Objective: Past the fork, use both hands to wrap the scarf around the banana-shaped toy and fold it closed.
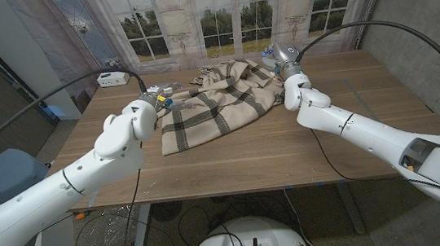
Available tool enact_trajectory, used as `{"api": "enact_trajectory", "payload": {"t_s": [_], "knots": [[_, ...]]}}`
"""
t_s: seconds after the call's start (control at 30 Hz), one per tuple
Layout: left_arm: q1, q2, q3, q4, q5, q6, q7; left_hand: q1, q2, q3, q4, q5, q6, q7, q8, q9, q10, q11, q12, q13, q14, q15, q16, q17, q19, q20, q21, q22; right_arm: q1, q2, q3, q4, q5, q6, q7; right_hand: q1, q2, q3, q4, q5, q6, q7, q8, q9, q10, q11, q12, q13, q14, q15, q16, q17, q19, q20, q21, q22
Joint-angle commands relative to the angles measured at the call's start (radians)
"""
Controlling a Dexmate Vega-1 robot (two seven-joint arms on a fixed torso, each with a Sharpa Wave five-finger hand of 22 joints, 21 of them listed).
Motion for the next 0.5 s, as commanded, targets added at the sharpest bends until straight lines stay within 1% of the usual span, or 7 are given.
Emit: {"api": "enact_trajectory", "payload": {"t_s": [0.03,0.2,0.33,0.5], "knots": [[-0.004,0.015,0.069,-0.043,0.084,0.056,-0.082,0.020,-0.002,0.005,-0.014,0.010,-0.001,0.004,0.011,0.002,-0.004,0.006,0.008,-0.001,-0.008,0.005,0.008,0.001,0.010,-0.001,0.001,0.003,-0.105,-0.056,0.054,-0.134,-0.004,-0.040,0.064,-0.018,0.003,-0.003,-0.003,-0.003,-0.007,0.006,-0.009,0.004,-0.011,0.000,-0.005,-0.002,-0.016,-0.071,-0.006,-0.005,0.001,-0.007,-0.004,0.002],[-0.007,0.008,0.092,-0.047,0.128,0.074,-0.124,0.031,-0.004,0.006,-0.021,0.014,-0.004,0.004,0.011,0.002,-0.012,0.001,0.007,-0.004,-0.014,0.007,0.007,-0.001,0.006,0.007,-0.004,0.002,-0.128,-0.070,0.064,-0.158,-0.001,-0.041,0.087,-0.030,0.002,-0.007,-0.001,-0.005,-0.015,0.005,-0.015,0.004,-0.020,0.003,-0.012,-0.005,-0.026,-0.067,-0.007,-0.012,-0.002,-0.006,-0.006,0.002],[-0.012,-0.002,0.108,-0.046,0.161,0.086,-0.165,0.042,-0.005,0.007,-0.028,0.019,-0.018,0.003,0.007,0.002,-0.028,0.006,0.004,-0.006,-0.023,0.011,0.006,-0.003,0.002,0.010,-0.009,0.002,-0.145,-0.075,0.076,-0.173,0.010,-0.047,0.102,-0.043,0.000,-0.012,0.000,-0.005,-0.030,0.002,-0.023,0.004,-0.034,0.002,-0.021,-0.008,-0.041,-0.062,-0.008,-0.020,-0.009,-0.003,-0.009,0.002],[-0.021,-0.013,0.123,-0.043,0.198,0.095,-0.221,0.055,-0.006,0.008,-0.036,0.023,-0.027,0.006,0.006,0.003,-0.040,0.013,0.004,-0.009,-0.035,0.029,0.004,-0.004,0.002,0.011,-0.014,0.002,-0.166,-0.083,0.095,-0.183,0.028,-0.031,0.104,-0.058,0.004,-0.015,0.004,-0.005,-0.039,0.004,-0.029,0.004,-0.044,0.005,-0.028,-0.011,-0.059,-0.058,-0.010,-0.029,-0.017,0.000,-0.012,0.002]]}}
